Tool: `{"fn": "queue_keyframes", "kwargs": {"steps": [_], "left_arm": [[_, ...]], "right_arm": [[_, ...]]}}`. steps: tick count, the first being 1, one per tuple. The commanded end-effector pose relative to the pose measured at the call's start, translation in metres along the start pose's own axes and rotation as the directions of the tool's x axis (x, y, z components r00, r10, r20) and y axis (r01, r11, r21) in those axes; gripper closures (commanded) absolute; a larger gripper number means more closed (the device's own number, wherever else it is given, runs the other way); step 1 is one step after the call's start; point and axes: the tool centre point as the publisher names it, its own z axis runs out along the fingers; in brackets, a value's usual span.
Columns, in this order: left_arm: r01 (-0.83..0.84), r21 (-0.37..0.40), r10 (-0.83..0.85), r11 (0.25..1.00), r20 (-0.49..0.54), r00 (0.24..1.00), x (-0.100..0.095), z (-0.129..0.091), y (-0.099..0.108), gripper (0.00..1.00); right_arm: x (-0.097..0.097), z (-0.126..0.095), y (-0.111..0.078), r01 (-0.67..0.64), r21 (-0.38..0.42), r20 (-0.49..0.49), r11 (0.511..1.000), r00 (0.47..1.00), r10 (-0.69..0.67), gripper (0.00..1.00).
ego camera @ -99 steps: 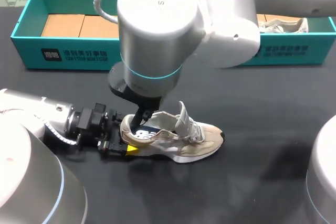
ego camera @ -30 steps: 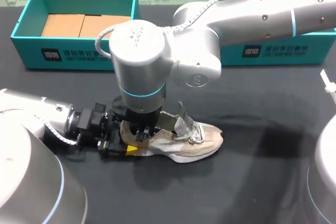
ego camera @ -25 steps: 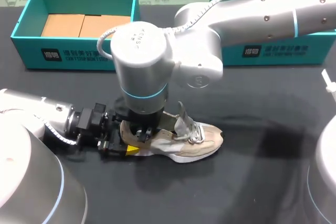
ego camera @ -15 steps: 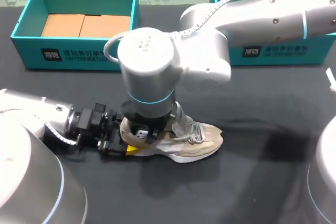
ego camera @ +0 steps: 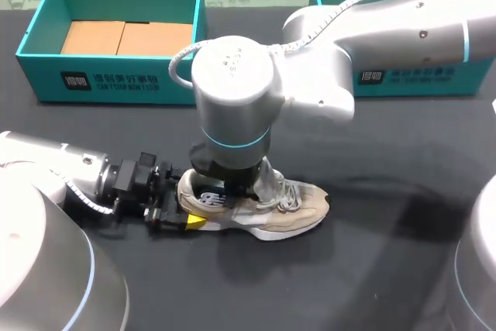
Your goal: Take the shoe out of the shoebox, open the shoe tongue, remove and reinsert the insole, then place the shoe into the shoebox
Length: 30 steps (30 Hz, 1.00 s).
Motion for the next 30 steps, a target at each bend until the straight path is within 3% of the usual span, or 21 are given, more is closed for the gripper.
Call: {"fn": "queue_keyframes", "kwargs": {"steps": [1,13,18,21,27,30], "left_arm": [[0.0,0.0,0.0,1.0,0.001,1.0,0.0,0.0,0.001,1.0],[0.0,0.0,0.0,1.0,0.001,1.0,0.0,0.0,0.001,1.0],[0.0,0.0,0.0,1.0,0.001,1.0,0.0,0.0,0.001,1.0],[0.0,0.0,0.0,1.0,0.001,1.0,0.0,0.0,0.001,1.0],[0.0,0.0,0.0,1.0,0.001,1.0,0.0,0.0,0.001,1.0],[0.0,0.0,0.0,1.0,0.001,1.0,0.0,0.0,0.001,1.0]], "right_arm": [[-0.002,0.015,0.002,0.017,-0.001,-0.043,1.0,0.999,-0.017,0.6],[0.019,0.049,0.003,0.06,0.038,-0.188,0.997,0.981,-0.052,0.58],[0.034,0.053,-0.005,0.058,0.055,-0.234,0.997,0.971,-0.044,0.8],[0.042,0.053,-0.011,0.05,0.065,-0.248,0.997,0.968,-0.032,1.0],[0.048,0.047,-0.02,0.022,0.063,-0.26,0.998,0.966,-0.005,1.0],[0.045,0.037,-0.023,-0.003,0.004,-0.258,1.0,0.966,0.004,1.0]]}}
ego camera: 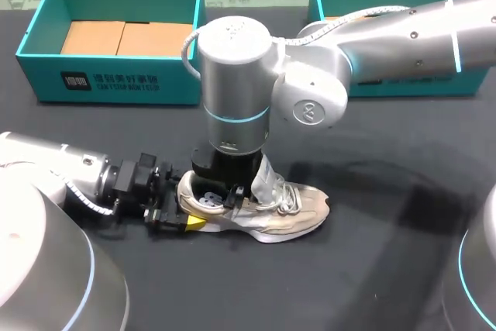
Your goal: Take the shoe out of the shoebox, open the shoe tongue, remove and reinsert the insole, then place the shoe into the shoebox
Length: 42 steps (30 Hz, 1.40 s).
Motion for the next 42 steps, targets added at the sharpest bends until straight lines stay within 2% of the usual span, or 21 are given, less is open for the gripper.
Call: {"fn": "queue_keyframes", "kwargs": {"steps": [1,3,11,20,31,34,42], "left_arm": [[0.002,-0.001,-0.002,1.0,0.003,1.0,-0.001,-0.001,0.0,1.0],[0.002,-0.001,-0.002,1.0,0.003,1.0,-0.001,-0.001,0.0,1.0],[0.002,-0.001,-0.002,1.0,0.003,1.0,-0.001,-0.001,0.0,1.0],[0.002,-0.001,-0.002,1.0,0.003,1.0,-0.001,-0.001,0.0,1.0],[0.002,-0.001,-0.002,1.0,0.003,1.0,-0.001,-0.001,0.0,1.0],[0.002,-0.001,-0.002,1.0,0.003,1.0,-0.001,-0.001,0.0,1.0],[0.002,-0.001,-0.002,1.0,0.003,1.0,-0.001,-0.001,0.0,1.0]], "right_arm": [[0.012,0.022,-0.016,-0.001,-0.083,0.005,0.997,1.0,0.001,1.0],[0.011,0.015,-0.016,-0.002,-0.106,0.003,0.994,1.0,0.002,1.0],[0.004,-0.012,-0.024,0.045,-0.315,0.04,0.948,0.999,-0.034,1.0],[-0.002,-0.034,-0.02,0.111,-0.447,0.072,0.887,0.993,-0.088,1.0],[-0.013,-0.055,-0.021,0.18,-0.517,0.105,0.837,0.984,-0.147,1.0],[-0.013,-0.063,-0.012,0.224,-0.515,0.114,0.827,0.975,-0.193,1.0],[-0.001,-0.083,0.027,0.365,-0.459,0.12,0.81,0.929,-0.351,1.0]]}}
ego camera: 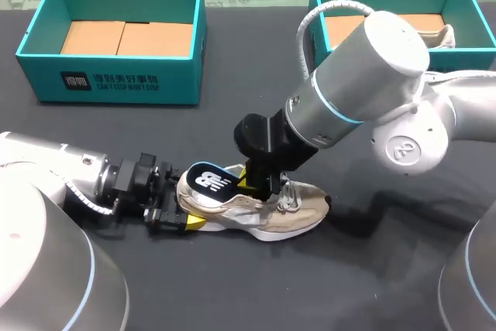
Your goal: Take the shoe out of the shoebox, open the shoe tongue, remove and reinsert the insole, then place the shoe into the shoebox
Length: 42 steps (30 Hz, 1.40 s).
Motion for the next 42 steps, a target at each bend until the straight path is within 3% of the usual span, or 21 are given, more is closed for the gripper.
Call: {"fn": "queue_keyframes", "kwargs": {"steps": [1,8,17,20,27,28,29,32,42], "left_arm": [[0.0,-0.001,0.0,1.0,0.001,1.0,-0.001,0.0,0.001,1.0],[0.0,-0.001,0.0,1.0,0.001,1.0,-0.001,0.0,0.001,1.0],[0.0,-0.001,0.0,1.0,0.001,1.0,-0.001,0.0,0.001,1.0],[0.0,-0.001,0.0,1.0,0.001,1.0,-0.001,0.0,0.001,1.0],[0.0,-0.001,0.0,1.0,0.001,1.0,-0.001,0.0,0.001,1.0],[0.0,-0.001,0.0,1.0,0.001,1.0,-0.001,0.0,0.001,1.0],[0.0,-0.001,0.0,1.0,0.001,1.0,-0.001,0.0,0.001,1.0],[0.0,-0.001,0.0,1.0,0.001,1.0,-0.001,0.0,0.001,1.0],[0.0,-0.001,0.0,1.0,0.001,1.0,-0.001,0.0,0.001,1.0]], "right_arm": [[-0.006,0.008,0.029,0.047,0.06,-0.045,0.997,0.998,-0.044,1.0],[-0.002,0.013,0.048,0.114,0.103,-0.128,0.988,0.987,-0.1,1.0],[-0.007,0.029,0.051,0.124,0.148,-0.228,0.981,0.97,-0.088,0.98],[-0.009,0.027,0.051,0.119,0.163,-0.24,0.979,0.968,-0.078,0.76],[-0.011,0.012,0.049,0.081,0.202,-0.216,0.976,0.976,-0.036,0.51],[-0.011,0.01,0.05,0.079,0.212,-0.218,0.974,0.976,-0.032,0.24],[-0.011,0.008,0.05,0.076,0.217,-0.217,0.973,0.976,-0.028,0.14],[-0.013,0.003,0.051,0.065,0.232,-0.22,0.971,0.975,-0.013,0.0],[-0.023,-0.02,0.056,0.04,0.271,-0.265,0.962,0.964,0.034,0.0]]}}
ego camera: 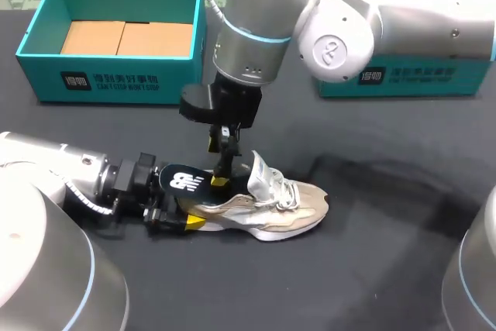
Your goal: Take the shoe out of the shoebox, open the shoe tongue, remove and reinsert the insole, then place the shoe into the shoebox
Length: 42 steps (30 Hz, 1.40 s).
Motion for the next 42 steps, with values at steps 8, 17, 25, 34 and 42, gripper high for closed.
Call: {"fn": "queue_keyframes", "kwargs": {"steps": [8,17,25,34,42], "left_arm": [[0.0,-0.001,0.0,1.0,0.001,1.0,0.0,0.001,0.001,1.0],[0.0,-0.001,0.0,1.0,0.001,1.0,0.0,0.001,0.001,1.0],[0.0,-0.001,0.0,1.0,0.001,1.0,0.0,0.001,0.001,1.0],[0.0,-0.001,0.0,1.0,0.001,1.0,0.0,0.001,0.001,1.0],[0.0,-0.001,0.0,1.0,0.001,1.0,0.0,0.001,0.001,1.0]], "right_arm": [[-0.006,-0.01,-0.002,0.011,0.026,-0.011,1.0,1.0,-0.011,0.0],[-0.001,-0.007,0.01,-0.009,-0.093,-0.24,0.996,0.971,-0.013,0.0],[-0.002,-0.005,0.016,-0.043,-0.079,-0.341,0.996,0.94,0.014,0.31],[-0.014,0.007,0.019,-0.054,-0.075,-0.413,0.996,0.911,0.018,0.3],[-0.016,0.015,0.017,-0.07,-0.081,-0.479,0.994,0.877,0.023,0.27]]}}
